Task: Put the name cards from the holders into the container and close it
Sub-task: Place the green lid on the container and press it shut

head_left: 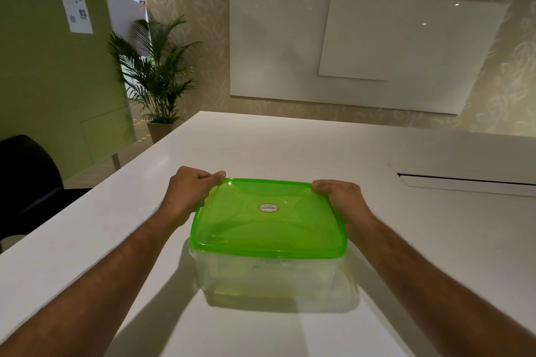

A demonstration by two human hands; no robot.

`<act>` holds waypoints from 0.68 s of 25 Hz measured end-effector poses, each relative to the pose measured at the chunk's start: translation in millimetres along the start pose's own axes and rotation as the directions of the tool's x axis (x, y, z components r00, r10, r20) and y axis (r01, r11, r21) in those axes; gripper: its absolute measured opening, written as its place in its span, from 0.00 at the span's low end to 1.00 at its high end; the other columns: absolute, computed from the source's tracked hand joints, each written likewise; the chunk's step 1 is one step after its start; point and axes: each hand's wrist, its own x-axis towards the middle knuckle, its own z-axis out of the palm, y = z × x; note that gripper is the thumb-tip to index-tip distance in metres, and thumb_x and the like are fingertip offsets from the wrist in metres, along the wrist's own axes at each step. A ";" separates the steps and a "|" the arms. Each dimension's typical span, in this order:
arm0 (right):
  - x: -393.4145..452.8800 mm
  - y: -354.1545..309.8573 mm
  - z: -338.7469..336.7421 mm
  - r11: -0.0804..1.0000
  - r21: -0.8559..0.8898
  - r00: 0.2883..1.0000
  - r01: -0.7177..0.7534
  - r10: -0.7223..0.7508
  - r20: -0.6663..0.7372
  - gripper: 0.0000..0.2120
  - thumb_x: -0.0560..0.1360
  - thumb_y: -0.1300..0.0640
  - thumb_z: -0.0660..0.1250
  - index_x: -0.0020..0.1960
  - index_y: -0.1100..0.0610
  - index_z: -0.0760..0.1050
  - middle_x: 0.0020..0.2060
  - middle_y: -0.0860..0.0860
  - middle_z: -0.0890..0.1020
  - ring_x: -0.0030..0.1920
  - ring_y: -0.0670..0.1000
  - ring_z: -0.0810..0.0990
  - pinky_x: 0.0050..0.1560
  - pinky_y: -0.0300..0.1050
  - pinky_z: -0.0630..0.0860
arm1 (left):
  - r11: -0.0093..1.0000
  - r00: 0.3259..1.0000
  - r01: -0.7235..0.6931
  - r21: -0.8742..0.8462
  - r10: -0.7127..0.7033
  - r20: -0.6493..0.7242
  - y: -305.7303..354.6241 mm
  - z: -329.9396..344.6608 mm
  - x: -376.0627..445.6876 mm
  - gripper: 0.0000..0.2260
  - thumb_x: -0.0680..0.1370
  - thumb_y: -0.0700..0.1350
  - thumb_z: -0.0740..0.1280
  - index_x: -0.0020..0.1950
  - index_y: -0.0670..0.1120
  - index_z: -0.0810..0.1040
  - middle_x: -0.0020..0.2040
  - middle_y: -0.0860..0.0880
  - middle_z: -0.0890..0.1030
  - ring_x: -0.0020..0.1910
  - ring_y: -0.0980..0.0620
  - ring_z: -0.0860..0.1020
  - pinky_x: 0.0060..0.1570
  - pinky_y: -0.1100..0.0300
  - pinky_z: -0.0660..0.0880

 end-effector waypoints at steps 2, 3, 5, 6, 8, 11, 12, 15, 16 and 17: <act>0.6 1.4 -1.0 1.000 -0.005 1.000 -0.003 0.003 0.002 0.04 0.69 0.67 0.73 0.42 0.62 0.84 0.38 0.57 0.85 0.37 0.54 0.84 0.38 0.44 0.82 | 1.000 1.000 -0.006 0.026 0.006 0.006 -0.5 0.7 -0.7 0.12 0.73 0.54 0.74 0.36 0.46 0.86 0.21 0.52 0.74 0.17 0.58 0.67 0.18 0.67 0.64; 0.8 2.2 -1.2 1.000 -0.006 1.000 -0.004 0.004 0.006 0.04 0.69 0.67 0.72 0.43 0.63 0.84 0.38 0.57 0.85 0.36 0.54 0.83 0.38 0.45 0.82 | 0.999 1.000 -0.012 0.038 0.012 0.008 -0.6 0.8 -0.3 0.13 0.73 0.54 0.74 0.36 0.46 0.86 0.22 0.51 0.75 0.19 0.57 0.69 0.19 0.66 0.65; 0.4 3.5 -1.6 1.000 -0.010 1.000 -0.011 0.011 0.016 0.03 0.70 0.67 0.72 0.42 0.62 0.84 0.36 0.57 0.85 0.35 0.53 0.83 0.35 0.43 0.81 | 0.999 1.000 -0.015 0.051 0.014 0.013 -0.8 0.9 0.4 0.13 0.73 0.55 0.74 0.36 0.46 0.86 0.26 0.48 0.77 0.24 0.53 0.71 0.24 0.64 0.67; 0.2 3.9 -2.2 1.000 -0.012 1.000 -0.013 0.013 0.019 0.03 0.70 0.67 0.72 0.40 0.61 0.84 0.35 0.56 0.85 0.33 0.53 0.83 0.34 0.43 0.81 | 0.999 1.000 -0.008 0.050 0.007 0.016 -1.0 0.8 1.0 0.13 0.73 0.55 0.74 0.36 0.46 0.86 0.26 0.48 0.78 0.25 0.51 0.71 0.25 0.63 0.68; 0.7 4.4 -3.3 1.000 -0.010 1.000 -0.012 0.012 0.020 0.04 0.69 0.67 0.72 0.38 0.60 0.84 0.34 0.56 0.85 0.33 0.53 0.83 0.33 0.43 0.81 | 0.999 1.000 0.011 0.049 -0.012 0.021 -1.5 0.8 2.4 0.14 0.72 0.55 0.74 0.35 0.46 0.86 0.23 0.52 0.76 0.23 0.52 0.70 0.26 0.63 0.67; 2.3 4.9 -5.2 1.000 0.005 1.000 -0.010 0.010 0.020 0.04 0.69 0.68 0.72 0.38 0.61 0.84 0.36 0.58 0.85 0.36 0.56 0.83 0.39 0.47 0.82 | 0.998 0.999 0.022 0.056 -0.024 0.037 -2.2 2.4 3.8 0.16 0.73 0.55 0.74 0.35 0.44 0.85 0.18 0.54 0.71 0.19 0.55 0.66 0.24 0.64 0.64; 2.6 5.2 -5.5 1.000 -0.002 1.000 -0.008 0.008 0.017 0.04 0.68 0.67 0.73 0.38 0.60 0.84 0.37 0.59 0.85 0.37 0.56 0.84 0.41 0.49 0.82 | 0.998 0.999 0.022 0.059 -0.024 0.038 -2.6 2.4 3.9 0.16 0.73 0.56 0.74 0.35 0.43 0.85 0.18 0.54 0.70 0.18 0.56 0.65 0.23 0.65 0.63; 3.4 7.9 -6.1 1.000 -0.027 1.000 -0.006 0.006 0.005 0.03 0.67 0.66 0.74 0.36 0.60 0.84 0.39 0.60 0.86 0.39 0.58 0.84 0.45 0.53 0.83 | 0.997 0.999 0.017 0.070 -0.020 0.042 -2.1 1.6 3.6 0.16 0.73 0.56 0.74 0.36 0.43 0.86 0.20 0.54 0.71 0.18 0.56 0.65 0.22 0.65 0.62; 3.3 9.1 -6.5 0.999 -0.032 1.000 -0.008 0.008 0.002 0.03 0.67 0.65 0.74 0.36 0.59 0.85 0.40 0.60 0.86 0.40 0.58 0.85 0.47 0.55 0.83 | 0.997 0.999 0.012 0.076 -0.016 0.052 -1.6 1.2 3.6 0.16 0.73 0.56 0.74 0.36 0.43 0.86 0.21 0.52 0.71 0.19 0.55 0.64 0.22 0.65 0.62; 3.5 10.4 -6.8 0.999 -0.038 1.000 -0.009 0.009 -0.001 0.03 0.67 0.65 0.75 0.35 0.59 0.85 0.39 0.59 0.86 0.42 0.59 0.85 0.49 0.57 0.83 | 0.997 0.998 0.007 0.083 -0.012 0.063 -0.8 0.8 3.7 0.17 0.73 0.56 0.74 0.36 0.43 0.86 0.21 0.52 0.70 0.19 0.55 0.64 0.22 0.65 0.62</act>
